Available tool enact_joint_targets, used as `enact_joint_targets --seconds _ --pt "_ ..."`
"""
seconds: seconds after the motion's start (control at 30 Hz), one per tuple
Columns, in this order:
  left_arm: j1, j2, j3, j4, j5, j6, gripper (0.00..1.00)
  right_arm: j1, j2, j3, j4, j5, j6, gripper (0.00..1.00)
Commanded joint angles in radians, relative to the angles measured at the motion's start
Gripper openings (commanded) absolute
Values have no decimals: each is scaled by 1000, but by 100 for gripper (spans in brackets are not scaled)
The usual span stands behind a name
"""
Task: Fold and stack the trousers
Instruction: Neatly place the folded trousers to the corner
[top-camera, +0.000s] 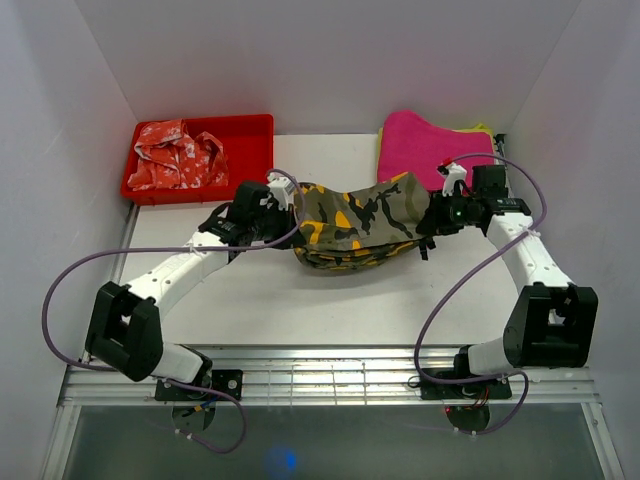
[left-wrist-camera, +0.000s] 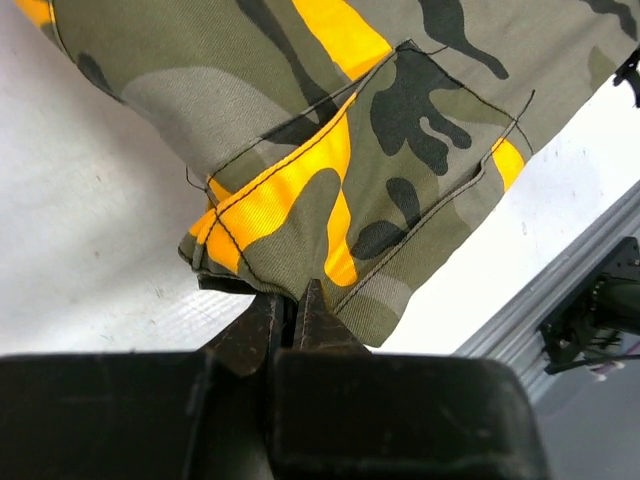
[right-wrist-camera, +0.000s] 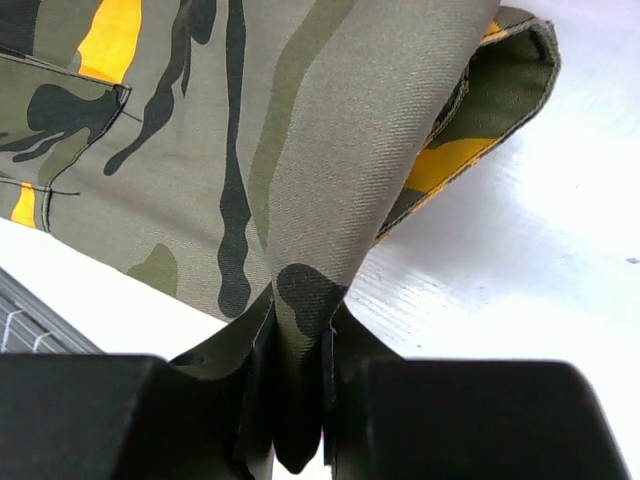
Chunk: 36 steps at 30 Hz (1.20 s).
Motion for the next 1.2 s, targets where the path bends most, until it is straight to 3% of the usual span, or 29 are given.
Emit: enact_joint_targets --seconds 0.0,0.2,0.43,0.7,0.93,1.17 --pt "-13 -69 100 -8 -112 127 0 -9 -75 98 51 67 -69 8" --pt "-42 -8 273 55 -170 234 0 -9 -105 233 90 142 -112 8" --pt "-77 187 513 235 -170 331 0 -55 -36 388 196 274 -145 8" --pt "-110 506 770 513 -170 452 0 -173 101 523 362 326 -158 8" --pt "-140 783 935 800 -156 459 0 -278 211 509 566 322 -169 8" --pt "-157 1056 1152 929 -149 498 0 -315 366 521 701 277 -165 8"
